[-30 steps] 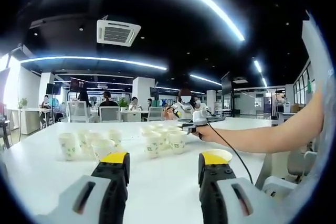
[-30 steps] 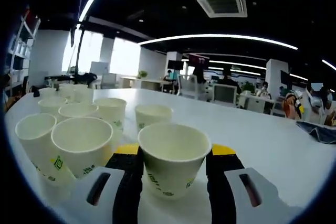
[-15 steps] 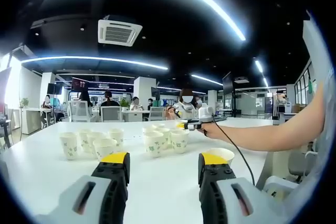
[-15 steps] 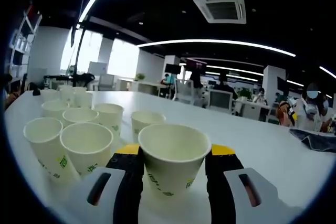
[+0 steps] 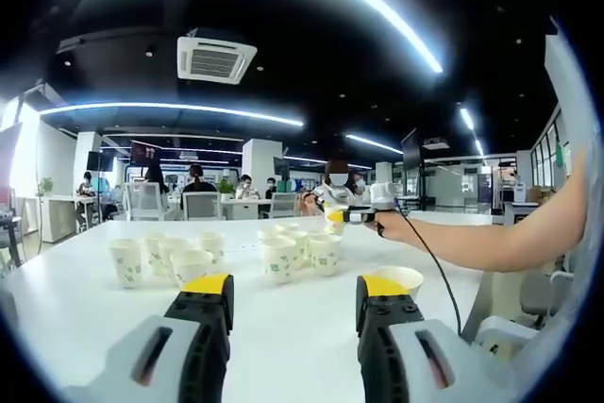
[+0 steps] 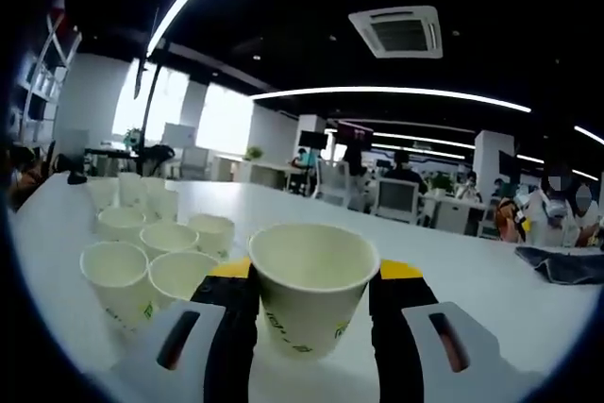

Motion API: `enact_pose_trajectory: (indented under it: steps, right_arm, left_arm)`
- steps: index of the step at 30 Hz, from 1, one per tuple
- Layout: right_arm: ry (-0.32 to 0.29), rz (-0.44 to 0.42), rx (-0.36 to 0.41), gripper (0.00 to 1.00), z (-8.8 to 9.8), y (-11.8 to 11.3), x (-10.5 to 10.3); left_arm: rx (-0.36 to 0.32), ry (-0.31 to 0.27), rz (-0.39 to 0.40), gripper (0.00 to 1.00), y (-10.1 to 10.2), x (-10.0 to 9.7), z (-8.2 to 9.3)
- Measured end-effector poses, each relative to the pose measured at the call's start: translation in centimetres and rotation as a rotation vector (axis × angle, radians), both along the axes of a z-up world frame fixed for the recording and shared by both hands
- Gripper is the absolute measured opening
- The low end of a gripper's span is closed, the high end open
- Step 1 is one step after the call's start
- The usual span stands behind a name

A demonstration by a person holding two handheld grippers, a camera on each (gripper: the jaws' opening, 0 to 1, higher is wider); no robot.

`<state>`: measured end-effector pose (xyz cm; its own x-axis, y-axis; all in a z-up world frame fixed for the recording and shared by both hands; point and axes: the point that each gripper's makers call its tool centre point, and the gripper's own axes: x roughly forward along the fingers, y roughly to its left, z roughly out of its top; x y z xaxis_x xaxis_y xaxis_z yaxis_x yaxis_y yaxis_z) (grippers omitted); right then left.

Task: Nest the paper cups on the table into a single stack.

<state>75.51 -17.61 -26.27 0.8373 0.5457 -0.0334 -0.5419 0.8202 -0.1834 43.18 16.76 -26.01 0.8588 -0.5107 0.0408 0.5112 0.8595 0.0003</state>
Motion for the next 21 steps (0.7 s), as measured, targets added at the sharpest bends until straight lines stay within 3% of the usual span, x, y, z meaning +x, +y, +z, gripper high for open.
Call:
enact_pose_trajectory:
  steps: [15,21]
  right_arm:
    - [-0.050,0.042,0.011,0.49,4.1,1.3,-5.0]
    - [0.006,0.080,0.044,0.49,4.7,2.2,-8.0]
  left_arm:
    - [0.009,-0.010,-0.016,0.55,-1.2,-0.6,0.5]
    - [0.004,-0.016,-0.024,0.55,-1.7,-0.9,0.6]
